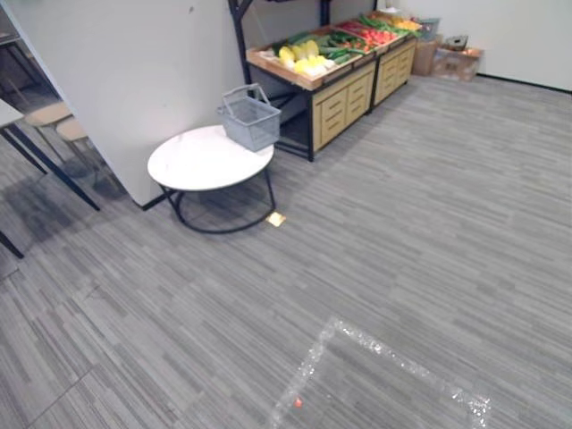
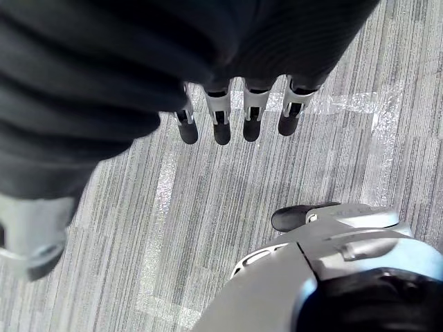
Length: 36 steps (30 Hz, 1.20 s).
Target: Pick vegetable in the basket
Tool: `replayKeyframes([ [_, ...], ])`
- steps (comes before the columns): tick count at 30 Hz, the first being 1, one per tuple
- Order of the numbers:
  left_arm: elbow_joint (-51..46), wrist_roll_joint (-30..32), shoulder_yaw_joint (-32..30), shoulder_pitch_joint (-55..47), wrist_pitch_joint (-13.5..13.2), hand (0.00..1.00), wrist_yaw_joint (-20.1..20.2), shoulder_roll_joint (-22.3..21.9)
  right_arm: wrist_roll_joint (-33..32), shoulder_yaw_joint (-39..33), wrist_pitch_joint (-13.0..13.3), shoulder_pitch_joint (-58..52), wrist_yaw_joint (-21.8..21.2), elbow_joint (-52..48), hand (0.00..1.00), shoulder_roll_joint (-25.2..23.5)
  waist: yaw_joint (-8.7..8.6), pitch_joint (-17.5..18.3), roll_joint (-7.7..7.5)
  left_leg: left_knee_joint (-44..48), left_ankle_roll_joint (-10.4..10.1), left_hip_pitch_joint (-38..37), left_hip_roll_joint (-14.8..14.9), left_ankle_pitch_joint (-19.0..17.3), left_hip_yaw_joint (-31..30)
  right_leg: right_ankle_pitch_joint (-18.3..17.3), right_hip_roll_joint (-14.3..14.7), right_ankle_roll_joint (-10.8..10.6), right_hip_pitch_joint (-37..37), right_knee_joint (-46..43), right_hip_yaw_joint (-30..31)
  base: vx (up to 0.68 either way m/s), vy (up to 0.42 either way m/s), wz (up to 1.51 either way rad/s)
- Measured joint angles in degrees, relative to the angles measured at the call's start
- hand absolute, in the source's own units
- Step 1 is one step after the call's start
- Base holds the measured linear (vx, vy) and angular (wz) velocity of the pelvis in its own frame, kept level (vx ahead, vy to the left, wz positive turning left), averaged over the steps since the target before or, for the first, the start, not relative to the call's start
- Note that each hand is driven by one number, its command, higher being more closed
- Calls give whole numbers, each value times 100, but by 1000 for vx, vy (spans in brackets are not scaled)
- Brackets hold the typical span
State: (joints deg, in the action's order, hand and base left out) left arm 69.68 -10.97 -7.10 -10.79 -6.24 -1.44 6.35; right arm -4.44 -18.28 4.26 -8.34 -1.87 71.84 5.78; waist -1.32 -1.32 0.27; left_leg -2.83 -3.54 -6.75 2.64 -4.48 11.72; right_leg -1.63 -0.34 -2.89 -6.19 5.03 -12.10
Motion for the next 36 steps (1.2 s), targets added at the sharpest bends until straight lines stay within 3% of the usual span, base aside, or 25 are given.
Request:
replayKeyframes([
  [1, 0, 5, 0, 2, 0, 0, -1, 0, 0, -42, -1, 20, -2, 1, 0, -4, -1, 8, 90, 0, 1, -22, 4, 0, 4, -1, 4, -1, -14, -2, 0, -50, -15, -3],
  [2, 0, 7, 1, 2, 0, 0, -2, -3, 2, -58, -3, 26, -2, 0, 0, -4, -1, -24, 5, -8, 2, -25, 7, 1, 8, -1, 6, -1, -11, -2, 0, -62, -19, -3],
  [3, 0, 8, 3, 2, 0, 0, -2, -3, 5, -81, -3, 35, -2, 0, 0, -8, -1, -33, 68, -8, -6, -25, 9, 9, 12, -1, 8, 0, -11, 1, 0, -63, -19, -2],
  [4, 0, 8, 5, 3, 0, 0, -5, -7, 6, -121, -3, 35, -2, 0, 0, -9, -1, -31, 15, -11, -5, -27, 12, 14, 14, 0, 10, 0, -8, -1, -5, -60, -19, -1],
  [13, -22, 101, 4, 7, -2, 0, -90, -20, 229, -158, -4, 50, 48, -6, 0, -9, 0, -35, 30, -81, 17, -46, 21, 37, 21, 3, 29, 5, -9, 27, -24, -22, -8, 0],
  [17, -22, 101, -3, 7, -66, 0, -198, -22, 160, -164, 13, 56, 170, -8, 0, -7, -1, -44, 13, -108, 12, -53, 19, 37, 44, 3, 33, 6, -6, 53, -5, 3, -1, -1],
  [26, -21, 82, -233, -4, -77, 0, -34, -72, -293, -161, 152, 75, -118, -20, 0, -4, 4, -73, 20, -95, -61, -186, 22, -12, 232, 3, 35, 5, -92, 64, 148, -16, -8, -9],
  [36, -23, 4, -240, -24, -158, 0, -118, -112, -501, -168, 201, 2, -124, -96, 0, -19, 9, -81, 52, -93, -58, -164, 49, -13, 210, 3, 61, 6, -92, 82, 117, -27, -15, 1],
])
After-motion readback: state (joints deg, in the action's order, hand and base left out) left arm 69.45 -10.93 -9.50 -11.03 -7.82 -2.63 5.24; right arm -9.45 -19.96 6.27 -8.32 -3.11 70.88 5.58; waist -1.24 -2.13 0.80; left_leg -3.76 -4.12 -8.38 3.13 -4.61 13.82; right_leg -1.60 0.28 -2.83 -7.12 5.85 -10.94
